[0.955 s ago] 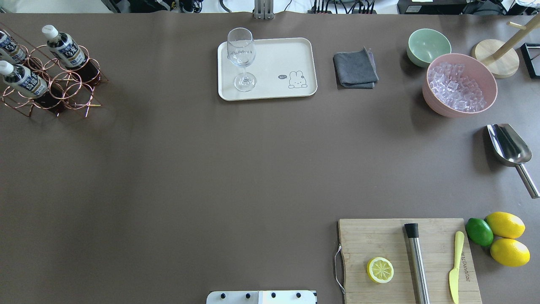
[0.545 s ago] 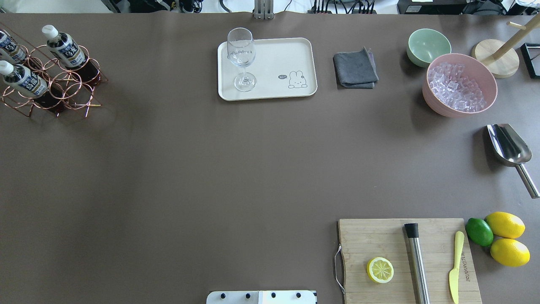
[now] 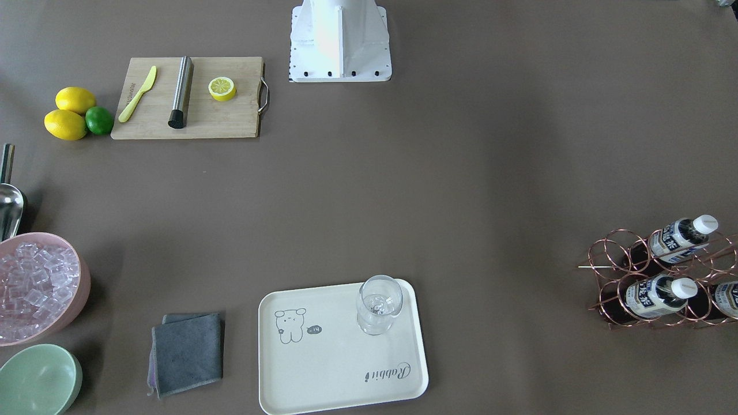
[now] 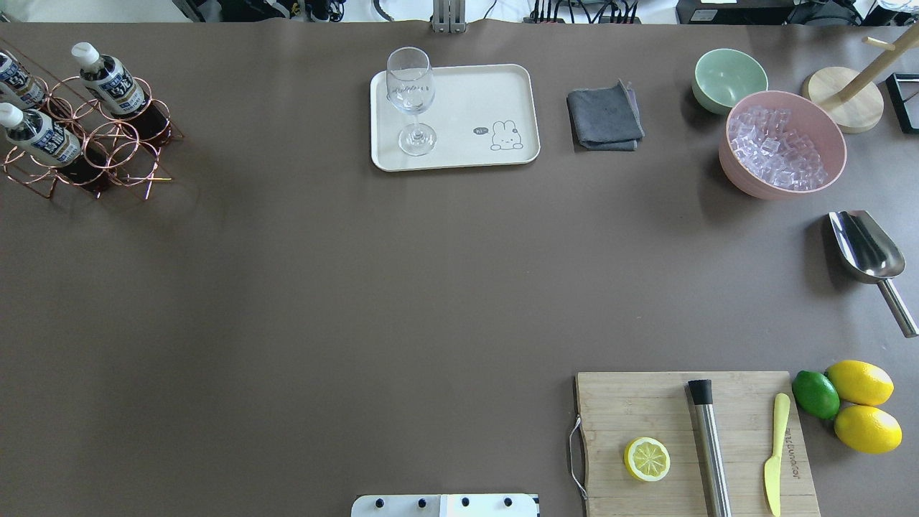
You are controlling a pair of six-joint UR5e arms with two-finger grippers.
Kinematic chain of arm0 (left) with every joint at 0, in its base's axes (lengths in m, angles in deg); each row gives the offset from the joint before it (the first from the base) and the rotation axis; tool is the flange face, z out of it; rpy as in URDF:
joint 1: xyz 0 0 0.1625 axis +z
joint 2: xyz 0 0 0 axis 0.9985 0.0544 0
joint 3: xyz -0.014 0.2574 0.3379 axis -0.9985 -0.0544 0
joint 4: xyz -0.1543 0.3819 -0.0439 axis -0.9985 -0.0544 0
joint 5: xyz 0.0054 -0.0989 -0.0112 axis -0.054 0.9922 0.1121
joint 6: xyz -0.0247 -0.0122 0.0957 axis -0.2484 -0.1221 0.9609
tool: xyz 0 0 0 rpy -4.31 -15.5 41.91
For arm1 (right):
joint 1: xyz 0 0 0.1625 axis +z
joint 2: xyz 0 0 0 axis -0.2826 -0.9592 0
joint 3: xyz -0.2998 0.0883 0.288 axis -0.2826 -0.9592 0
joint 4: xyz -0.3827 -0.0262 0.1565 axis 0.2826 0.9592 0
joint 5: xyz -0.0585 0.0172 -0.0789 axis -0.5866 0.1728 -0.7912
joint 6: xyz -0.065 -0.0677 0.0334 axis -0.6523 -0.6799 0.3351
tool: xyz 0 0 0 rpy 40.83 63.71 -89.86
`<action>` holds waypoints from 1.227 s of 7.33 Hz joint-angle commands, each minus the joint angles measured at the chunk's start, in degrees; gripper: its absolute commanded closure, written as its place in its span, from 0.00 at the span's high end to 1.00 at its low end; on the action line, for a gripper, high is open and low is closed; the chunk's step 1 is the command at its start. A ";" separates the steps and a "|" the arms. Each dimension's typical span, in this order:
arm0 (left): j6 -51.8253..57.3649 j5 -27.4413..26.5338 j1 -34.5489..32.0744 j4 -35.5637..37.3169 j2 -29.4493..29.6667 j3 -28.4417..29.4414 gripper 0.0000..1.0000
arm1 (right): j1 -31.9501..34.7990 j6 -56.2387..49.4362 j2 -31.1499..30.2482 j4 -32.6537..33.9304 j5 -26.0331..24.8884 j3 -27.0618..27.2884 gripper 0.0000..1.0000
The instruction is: Take tea from basket to plate
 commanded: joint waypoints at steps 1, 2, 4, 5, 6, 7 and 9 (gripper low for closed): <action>14.28 -3.58 0.56 3.36 5.95 -0.47 0.98 | -0.03 0.09 -0.02 0.00 -0.19 -0.04 1.00; 19.64 -3.68 0.91 5.47 8.93 0.23 0.98 | -0.03 0.09 -0.02 0.00 -0.19 -0.04 1.00; 23.19 -3.68 2.93 6.90 14.04 1.81 0.98 | -0.03 0.09 -0.02 0.00 -0.28 -0.13 1.00; 25.82 -3.68 3.11 6.90 15.54 1.99 0.98 | -0.03 0.09 -0.02 0.00 -0.20 -0.13 1.00; 27.41 -3.34 3.03 6.90 17.03 3.03 0.98 | -0.03 0.09 -0.02 0.00 -0.19 -0.13 1.00; 27.86 -3.07 3.03 6.90 19.05 4.70 0.98 | -0.20 0.09 -0.02 0.00 -0.28 -0.21 1.00; 28.92 -1.32 3.99 6.90 19.77 5.68 0.98 | -0.20 0.09 -0.02 0.00 -0.28 -0.13 1.00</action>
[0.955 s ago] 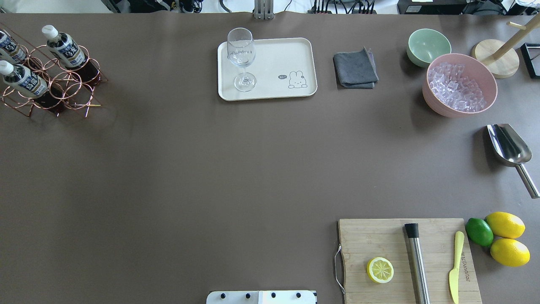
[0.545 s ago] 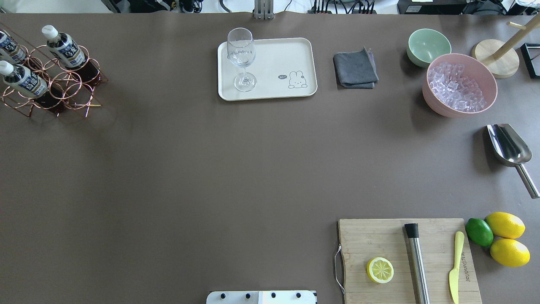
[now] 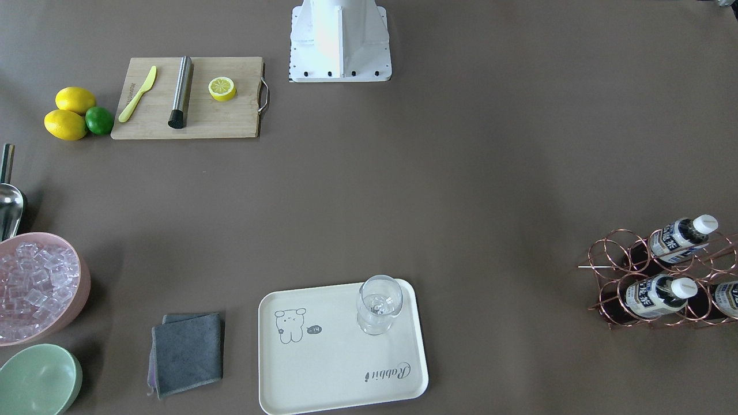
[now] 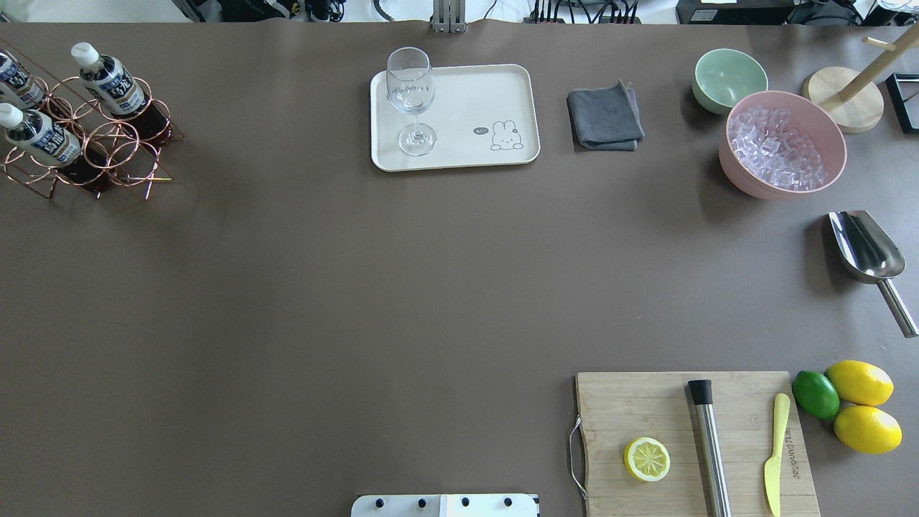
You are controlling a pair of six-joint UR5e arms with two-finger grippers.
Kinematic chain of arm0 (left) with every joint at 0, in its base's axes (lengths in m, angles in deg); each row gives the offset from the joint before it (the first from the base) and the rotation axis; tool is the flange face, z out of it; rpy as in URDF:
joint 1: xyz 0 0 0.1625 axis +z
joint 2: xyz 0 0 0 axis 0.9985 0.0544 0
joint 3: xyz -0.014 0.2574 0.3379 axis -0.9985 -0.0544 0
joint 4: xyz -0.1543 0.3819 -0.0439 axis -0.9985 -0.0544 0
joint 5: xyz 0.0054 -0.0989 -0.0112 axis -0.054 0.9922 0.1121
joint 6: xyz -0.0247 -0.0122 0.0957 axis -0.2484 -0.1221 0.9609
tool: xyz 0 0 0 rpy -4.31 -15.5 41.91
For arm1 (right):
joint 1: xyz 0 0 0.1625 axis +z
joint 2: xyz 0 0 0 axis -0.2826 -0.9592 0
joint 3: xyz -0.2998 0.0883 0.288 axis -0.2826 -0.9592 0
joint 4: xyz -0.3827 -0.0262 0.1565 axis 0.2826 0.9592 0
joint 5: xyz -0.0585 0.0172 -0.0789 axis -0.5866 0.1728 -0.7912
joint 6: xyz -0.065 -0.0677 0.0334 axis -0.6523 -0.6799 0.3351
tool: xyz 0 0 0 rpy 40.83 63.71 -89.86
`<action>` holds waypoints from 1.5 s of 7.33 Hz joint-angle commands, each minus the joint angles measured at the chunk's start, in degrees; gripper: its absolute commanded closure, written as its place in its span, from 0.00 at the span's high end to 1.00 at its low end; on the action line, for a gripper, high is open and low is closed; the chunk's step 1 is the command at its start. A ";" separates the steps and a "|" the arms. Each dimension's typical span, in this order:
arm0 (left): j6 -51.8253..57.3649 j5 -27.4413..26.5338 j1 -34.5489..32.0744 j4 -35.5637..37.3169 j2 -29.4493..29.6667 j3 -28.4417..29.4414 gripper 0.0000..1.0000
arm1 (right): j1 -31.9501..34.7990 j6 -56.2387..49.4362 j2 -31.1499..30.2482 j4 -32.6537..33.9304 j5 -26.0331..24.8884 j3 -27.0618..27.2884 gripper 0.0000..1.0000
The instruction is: Take tea from basket to plate
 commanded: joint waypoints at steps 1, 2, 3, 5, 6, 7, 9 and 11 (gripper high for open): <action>1.87 1.68 1.51 -0.05 0.97 0.95 0.98 | -0.05 0.00 0.00 0.00 -0.10 0.12 1.00; 2.40 1.76 3.09 -0.22 1.05 1.13 0.98 | -0.05 0.00 0.00 0.00 -0.10 0.03 1.00; 3.45 1.77 3.80 -0.48 1.58 1.39 0.98 | -0.05 0.08 0.00 0.00 -0.10 0.03 1.00; 4.69 2.46 3.89 -0.40 2.37 2.53 0.98 | -0.13 0.00 0.00 0.00 -0.10 -0.05 1.00; 4.60 3.25 3.98 -0.05 3.76 3.75 0.98 | -0.14 -0.09 0.00 -0.09 0.07 0.03 1.00; 4.25 3.87 3.98 0.30 4.39 4.55 0.98 | -1.27 0.34 0.09 -0.09 -0.02 -0.40 1.00; 4.16 4.84 4.16 3.46 4.39 4.55 0.98 | -1.19 0.00 -0.09 -0.09 0.07 0.12 1.00; 3.81 4.93 5.12 3.56 4.39 4.47 0.98 | -1.19 0.26 0.00 -0.09 0.07 0.03 1.00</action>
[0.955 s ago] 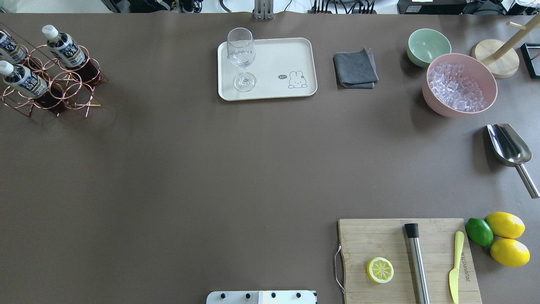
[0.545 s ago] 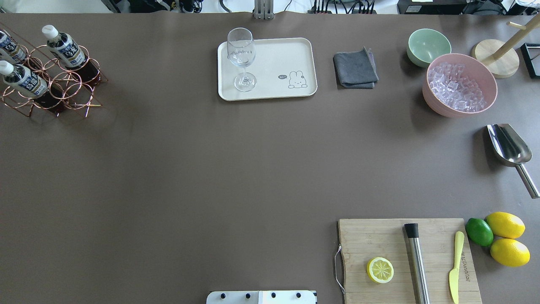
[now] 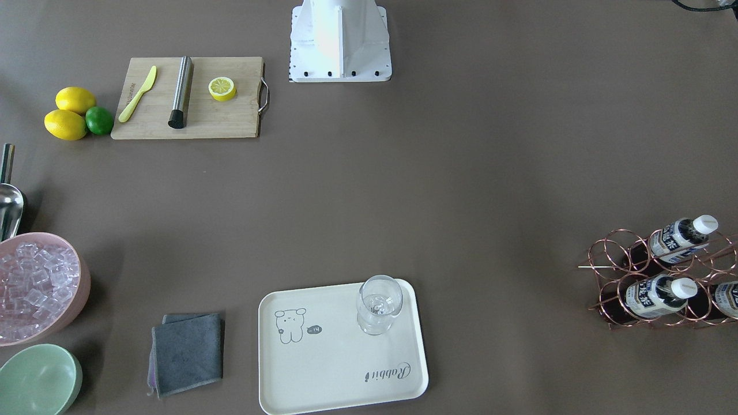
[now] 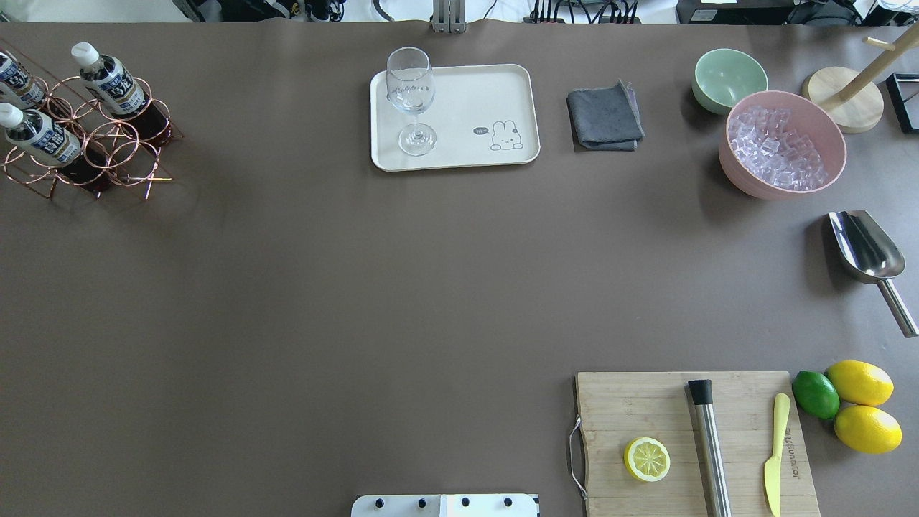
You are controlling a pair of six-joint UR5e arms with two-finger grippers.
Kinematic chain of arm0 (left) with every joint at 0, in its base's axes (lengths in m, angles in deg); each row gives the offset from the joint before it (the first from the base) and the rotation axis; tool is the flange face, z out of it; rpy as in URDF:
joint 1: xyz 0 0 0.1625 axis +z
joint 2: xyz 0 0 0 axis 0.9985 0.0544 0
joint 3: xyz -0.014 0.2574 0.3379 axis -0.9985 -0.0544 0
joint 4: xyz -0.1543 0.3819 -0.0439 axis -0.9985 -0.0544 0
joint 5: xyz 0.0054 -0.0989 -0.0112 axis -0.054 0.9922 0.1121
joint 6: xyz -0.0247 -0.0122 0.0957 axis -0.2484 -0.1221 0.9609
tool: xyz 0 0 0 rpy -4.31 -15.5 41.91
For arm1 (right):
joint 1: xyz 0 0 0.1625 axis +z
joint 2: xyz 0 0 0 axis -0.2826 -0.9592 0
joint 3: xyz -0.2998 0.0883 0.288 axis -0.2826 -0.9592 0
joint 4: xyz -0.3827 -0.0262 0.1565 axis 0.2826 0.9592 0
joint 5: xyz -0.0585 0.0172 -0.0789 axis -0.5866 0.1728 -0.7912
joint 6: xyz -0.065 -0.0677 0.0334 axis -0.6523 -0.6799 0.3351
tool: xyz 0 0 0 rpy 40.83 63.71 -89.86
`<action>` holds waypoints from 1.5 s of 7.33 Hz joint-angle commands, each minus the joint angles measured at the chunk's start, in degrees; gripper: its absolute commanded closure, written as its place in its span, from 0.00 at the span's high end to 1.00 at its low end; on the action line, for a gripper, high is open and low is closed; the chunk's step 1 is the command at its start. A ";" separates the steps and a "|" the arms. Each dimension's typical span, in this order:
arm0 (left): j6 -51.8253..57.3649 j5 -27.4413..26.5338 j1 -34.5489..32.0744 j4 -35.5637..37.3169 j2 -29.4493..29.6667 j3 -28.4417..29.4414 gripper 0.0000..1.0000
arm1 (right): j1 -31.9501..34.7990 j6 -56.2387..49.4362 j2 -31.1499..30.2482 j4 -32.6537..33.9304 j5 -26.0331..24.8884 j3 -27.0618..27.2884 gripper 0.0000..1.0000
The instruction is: Take tea from basket to plate
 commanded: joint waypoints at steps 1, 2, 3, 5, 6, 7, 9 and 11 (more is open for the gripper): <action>-0.29 0.28 1.03 0.43 0.03 -0.01 0.98 | -0.04 0.04 0.02 0.00 -0.02 -0.14 1.00; -0.38 0.37 1.29 0.60 0.12 -0.01 0.97 | -0.04 0.21 0.11 0.00 -0.10 -0.14 1.00; -0.38 0.63 1.47 0.69 0.12 -0.01 0.96 | -0.04 0.21 0.11 0.00 -0.10 -0.23 1.00; -2.92 2.29 1.91 0.78 0.03 -0.01 0.89 | -0.04 0.03 0.11 0.00 -0.19 -0.23 1.00; -2.84 2.39 2.17 0.78 0.03 -0.01 0.84 | -0.04 -0.05 0.19 0.00 -0.19 -0.32 1.00; -2.76 2.30 2.17 0.69 0.03 -0.18 0.68 | -0.04 -0.05 0.19 0.00 -0.37 -0.32 1.00; -2.32 1.95 2.17 -2.36 0.03 -0.62 0.20 | -0.04 -0.14 0.19 0.00 -0.63 -0.32 1.00; -2.40 1.86 2.09 -2.21 -0.14 -0.53 0.00 | -0.04 -0.14 0.19 0.00 -0.63 -0.32 1.00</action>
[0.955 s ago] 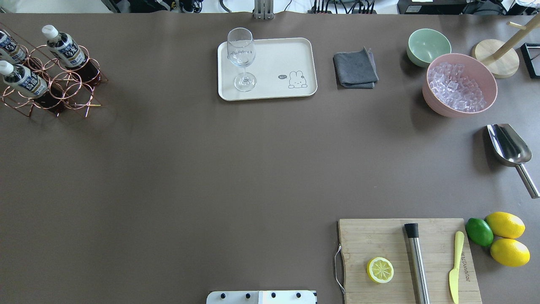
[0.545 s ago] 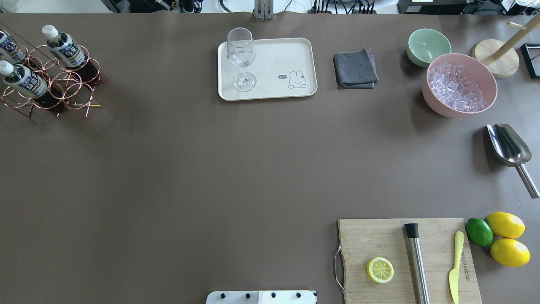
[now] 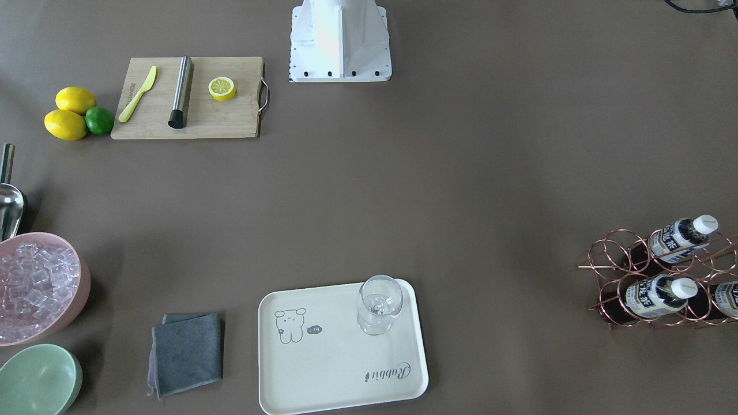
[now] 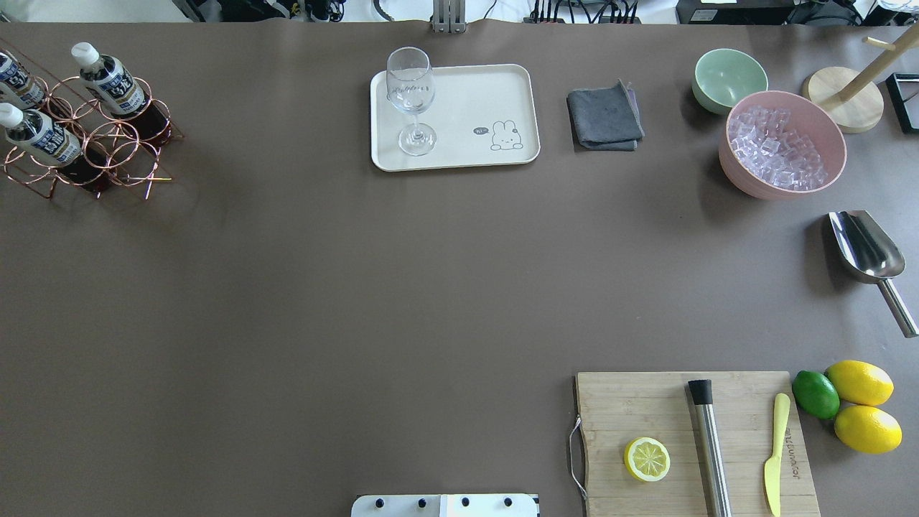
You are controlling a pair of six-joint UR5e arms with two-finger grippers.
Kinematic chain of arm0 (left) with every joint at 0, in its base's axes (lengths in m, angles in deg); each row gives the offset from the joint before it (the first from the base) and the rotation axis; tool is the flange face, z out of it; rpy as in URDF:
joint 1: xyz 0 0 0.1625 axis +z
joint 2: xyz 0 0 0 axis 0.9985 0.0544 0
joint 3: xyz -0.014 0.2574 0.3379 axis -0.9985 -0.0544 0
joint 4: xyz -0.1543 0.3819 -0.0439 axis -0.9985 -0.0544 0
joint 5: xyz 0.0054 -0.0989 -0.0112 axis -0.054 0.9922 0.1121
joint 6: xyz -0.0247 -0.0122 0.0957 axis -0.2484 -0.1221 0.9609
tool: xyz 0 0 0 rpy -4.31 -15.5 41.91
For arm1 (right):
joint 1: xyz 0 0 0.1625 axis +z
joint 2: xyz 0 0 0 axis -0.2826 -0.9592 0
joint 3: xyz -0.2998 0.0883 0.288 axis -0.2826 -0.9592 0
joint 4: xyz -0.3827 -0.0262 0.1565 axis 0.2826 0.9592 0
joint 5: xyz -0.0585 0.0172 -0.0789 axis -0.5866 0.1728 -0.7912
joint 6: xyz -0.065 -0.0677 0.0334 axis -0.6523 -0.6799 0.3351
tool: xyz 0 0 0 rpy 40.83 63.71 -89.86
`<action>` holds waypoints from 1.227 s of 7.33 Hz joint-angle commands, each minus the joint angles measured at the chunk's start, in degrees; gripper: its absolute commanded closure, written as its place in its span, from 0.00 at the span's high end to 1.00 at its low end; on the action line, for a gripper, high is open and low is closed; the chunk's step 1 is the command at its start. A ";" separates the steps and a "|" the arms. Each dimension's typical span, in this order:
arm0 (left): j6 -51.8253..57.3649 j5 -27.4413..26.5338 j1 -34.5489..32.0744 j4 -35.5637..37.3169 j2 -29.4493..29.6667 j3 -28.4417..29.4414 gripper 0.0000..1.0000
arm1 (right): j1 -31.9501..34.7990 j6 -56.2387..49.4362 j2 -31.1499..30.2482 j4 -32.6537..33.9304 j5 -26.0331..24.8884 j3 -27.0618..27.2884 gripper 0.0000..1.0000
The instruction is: Take tea from basket to plate
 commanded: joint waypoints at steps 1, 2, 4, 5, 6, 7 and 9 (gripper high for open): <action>0.08 -0.96 -0.43 -0.29 0.05 0.02 0.00 | 0.00 -0.01 0.00 0.00 0.06 0.00 1.00; 0.08 -1.15 -0.78 -0.20 0.05 -0.07 0.00 | 0.00 -0.01 0.00 0.00 -0.02 0.00 1.00; 0.08 -1.24 -2.01 3.12 1.10 -0.16 0.00 | 0.09 0.08 0.18 0.00 0.15 0.43 1.00; 0.08 -1.24 -2.28 4.79 1.81 -0.42 0.00 | 0.35 0.60 0.18 0.00 0.50 0.44 1.00; 0.08 -1.24 -2.54 7.59 2.77 -1.38 0.00 | 0.44 0.69 0.61 0.09 0.68 0.70 1.00; -0.53 -1.15 -2.54 10.32 2.78 -4.08 0.00 | 0.44 0.78 1.05 0.00 0.85 0.96 1.00; -6.82 -1.50 -1.50 10.96 2.69 -10.14 0.00 | 0.35 2.96 3.34 0.09 3.30 2.10 1.00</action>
